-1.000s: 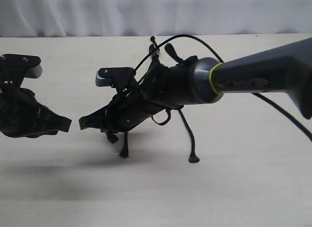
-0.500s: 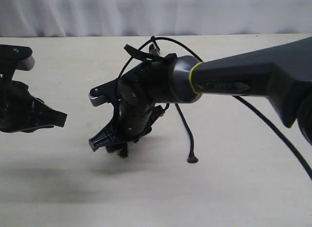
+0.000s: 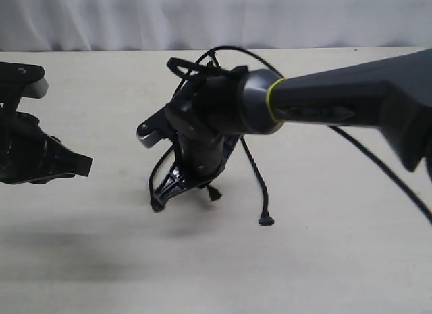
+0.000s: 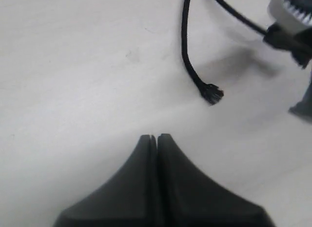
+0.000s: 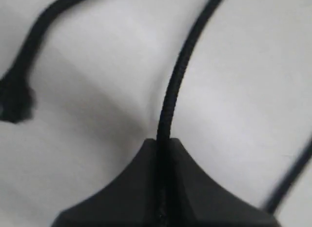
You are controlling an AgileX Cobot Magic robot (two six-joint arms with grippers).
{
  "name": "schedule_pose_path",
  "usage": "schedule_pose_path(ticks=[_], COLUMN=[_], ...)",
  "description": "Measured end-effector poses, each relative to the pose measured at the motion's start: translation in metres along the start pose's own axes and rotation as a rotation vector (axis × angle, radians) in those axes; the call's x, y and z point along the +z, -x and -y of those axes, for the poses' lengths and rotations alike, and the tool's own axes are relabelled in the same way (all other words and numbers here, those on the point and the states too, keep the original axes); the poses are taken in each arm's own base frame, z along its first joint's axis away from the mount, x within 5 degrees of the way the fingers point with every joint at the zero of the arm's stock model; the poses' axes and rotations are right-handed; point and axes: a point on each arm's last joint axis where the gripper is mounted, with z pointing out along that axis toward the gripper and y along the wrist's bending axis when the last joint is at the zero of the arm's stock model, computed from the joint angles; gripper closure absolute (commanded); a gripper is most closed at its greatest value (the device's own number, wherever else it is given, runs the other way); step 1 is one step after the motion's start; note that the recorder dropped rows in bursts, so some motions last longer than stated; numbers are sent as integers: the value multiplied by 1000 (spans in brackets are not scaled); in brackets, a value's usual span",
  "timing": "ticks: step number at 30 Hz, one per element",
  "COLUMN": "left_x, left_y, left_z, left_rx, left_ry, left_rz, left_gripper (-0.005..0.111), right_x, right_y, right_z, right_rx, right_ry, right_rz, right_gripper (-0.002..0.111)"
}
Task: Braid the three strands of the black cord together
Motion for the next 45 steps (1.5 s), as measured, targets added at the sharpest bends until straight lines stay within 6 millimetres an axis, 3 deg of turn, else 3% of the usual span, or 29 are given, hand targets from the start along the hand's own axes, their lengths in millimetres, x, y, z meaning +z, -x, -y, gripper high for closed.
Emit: schedule_pose_path(ticks=[2,6,13,17,20,26,42,45], left_x=[0,0,0,-1,-1,-1,0,0], left_y=[-1,-2,-7,-8,-9,-8,-7,-6], left_z=[0,0,1,2,3,3,3,3], left_rx=[0,3,3,0,-13,-16,-18,-22], left_ry=[-1,-3,-13,-19,-28,-29,-28,-29], left_rz=[-7,-27,-76,-93,-95,-92,-80,-71], left_gripper=[107,107,107,107,107,107,107,107], right_x=[-16,-26,-9,6,19,36,35,35], right_y=[2,-3,-30,-53,-68,-88,-82,-82], right_z=[21,71,141,161,161,139,111,110], right_rx=[-38,-18,142,176,158,145,320,333], right_ry=[-44,-92,-112,-56,-6,138,423,434], right_rz=[21,-1,-100,-157,-177,-183,-76,-74], right_gripper=[104,104,104,104,104,104,104,98])
